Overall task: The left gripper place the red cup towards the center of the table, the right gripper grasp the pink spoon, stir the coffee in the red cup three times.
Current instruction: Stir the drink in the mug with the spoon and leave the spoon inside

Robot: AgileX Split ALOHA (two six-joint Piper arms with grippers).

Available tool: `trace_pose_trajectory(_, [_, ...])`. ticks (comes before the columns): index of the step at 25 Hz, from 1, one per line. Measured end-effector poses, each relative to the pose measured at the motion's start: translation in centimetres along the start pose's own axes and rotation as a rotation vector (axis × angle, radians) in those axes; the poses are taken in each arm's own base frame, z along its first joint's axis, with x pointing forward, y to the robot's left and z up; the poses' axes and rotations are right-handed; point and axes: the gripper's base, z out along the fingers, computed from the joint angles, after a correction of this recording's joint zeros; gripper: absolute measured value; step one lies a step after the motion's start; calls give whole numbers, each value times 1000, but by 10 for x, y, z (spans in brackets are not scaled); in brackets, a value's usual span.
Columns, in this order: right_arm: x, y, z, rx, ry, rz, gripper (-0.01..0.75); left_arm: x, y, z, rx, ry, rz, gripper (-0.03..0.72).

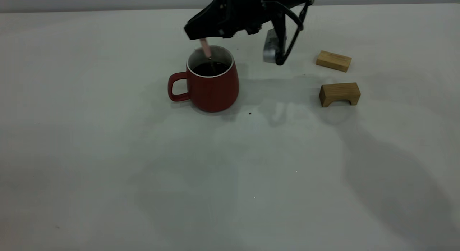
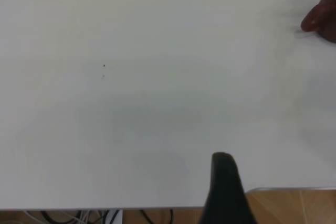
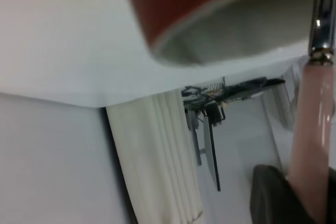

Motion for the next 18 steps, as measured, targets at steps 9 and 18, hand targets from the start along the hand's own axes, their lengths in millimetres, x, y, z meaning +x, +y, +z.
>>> trace_pose_trajectory(9, [2, 6, -3, -40, 17, -10, 141, 0, 0, 0, 0, 0, 5, 595])
trace_pose_trajectory(18, [-4, -2, -6, 75, -31, -129, 141, 0, 0, 0, 0, 0, 5, 595])
